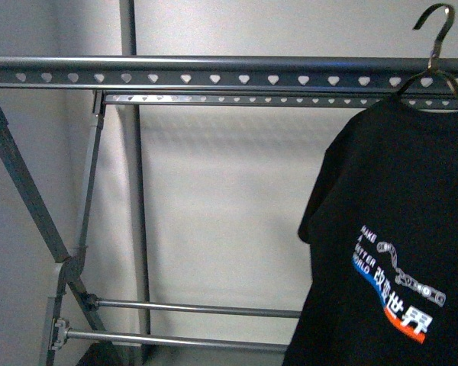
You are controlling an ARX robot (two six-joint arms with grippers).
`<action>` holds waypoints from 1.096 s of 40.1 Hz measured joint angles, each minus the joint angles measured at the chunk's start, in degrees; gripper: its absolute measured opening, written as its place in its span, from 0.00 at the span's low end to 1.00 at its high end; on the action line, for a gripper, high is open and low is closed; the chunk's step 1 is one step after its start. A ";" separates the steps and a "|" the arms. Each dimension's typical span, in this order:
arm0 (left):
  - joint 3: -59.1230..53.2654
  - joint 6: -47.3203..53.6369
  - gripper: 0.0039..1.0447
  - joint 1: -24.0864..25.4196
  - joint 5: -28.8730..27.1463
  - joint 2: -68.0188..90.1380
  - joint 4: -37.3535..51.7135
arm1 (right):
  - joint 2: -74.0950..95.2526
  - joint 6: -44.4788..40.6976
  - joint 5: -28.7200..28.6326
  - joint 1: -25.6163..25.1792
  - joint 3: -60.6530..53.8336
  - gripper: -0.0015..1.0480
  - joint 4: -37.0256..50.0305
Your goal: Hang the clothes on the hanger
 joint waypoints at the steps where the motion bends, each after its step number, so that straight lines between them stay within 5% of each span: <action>1: -1.29 3.15 0.77 -0.42 -2.73 -2.03 -3.56 | 0.83 2.78 0.11 -0.20 2.43 0.09 -0.72; 12: -23.80 15.04 0.20 -1.29 -4.85 -13.73 2.05 | 9.40 12.68 6.91 3.50 16.52 0.09 -7.34; 17: -27.80 15.37 0.03 -1.29 -4.85 -16.68 3.54 | 11.23 13.46 8.57 5.88 18.43 0.09 -7.87; 29: -36.28 15.80 0.03 -1.29 -4.85 -23.67 4.61 | 13.35 14.67 11.96 11.26 19.17 0.09 -5.33; 44: -42.77 15.80 0.03 -1.29 -4.92 -33.88 1.25 | 14.99 15.52 13.94 11.91 16.39 0.09 -2.40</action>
